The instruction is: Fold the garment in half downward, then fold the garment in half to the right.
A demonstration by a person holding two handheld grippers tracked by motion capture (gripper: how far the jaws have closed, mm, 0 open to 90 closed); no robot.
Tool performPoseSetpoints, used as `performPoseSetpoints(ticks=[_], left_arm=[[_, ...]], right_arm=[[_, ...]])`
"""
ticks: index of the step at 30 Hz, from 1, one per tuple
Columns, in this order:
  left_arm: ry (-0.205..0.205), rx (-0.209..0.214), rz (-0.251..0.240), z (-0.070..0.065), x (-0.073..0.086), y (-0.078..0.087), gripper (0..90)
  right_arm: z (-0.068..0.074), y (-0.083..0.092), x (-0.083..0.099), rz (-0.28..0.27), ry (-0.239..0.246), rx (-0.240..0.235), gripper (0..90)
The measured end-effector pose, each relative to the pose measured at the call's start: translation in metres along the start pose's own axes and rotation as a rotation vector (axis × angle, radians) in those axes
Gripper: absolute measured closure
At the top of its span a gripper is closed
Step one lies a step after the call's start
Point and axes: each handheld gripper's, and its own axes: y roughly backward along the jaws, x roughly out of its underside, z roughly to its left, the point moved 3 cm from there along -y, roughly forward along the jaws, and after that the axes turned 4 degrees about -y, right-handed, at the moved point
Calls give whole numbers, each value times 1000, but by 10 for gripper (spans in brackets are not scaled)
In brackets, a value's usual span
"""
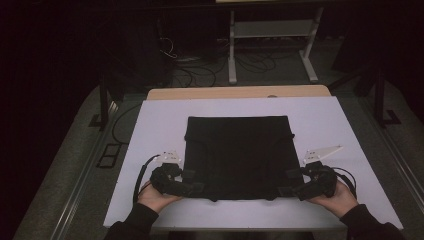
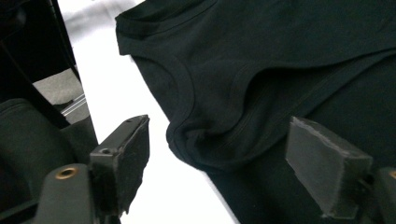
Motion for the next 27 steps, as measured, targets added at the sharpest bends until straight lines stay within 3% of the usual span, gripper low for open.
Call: performPoseSetpoints(ticks=[5,8,10,12,19,27], left_arm=[[24,-13,-30,4,2,6,203],[42,-26,-24,8,5,7,117],[68,-32,-21,10,7,6,55],[89,-47,-19,13,8,7,2],[144,-65,-39,17,12,13,0],[166,-81,-34,20,18,17,0]], right_arm=[[1,1,-2,-20,6,8,125],[1,0,-4,-23,12,41,0],[1,0,-6,-36,19,86,0],[1,1,-8,-41,19,88,0],[0,-3,-16,-37,38,105,0],[-4,0,-25,-55,41,111,0]])
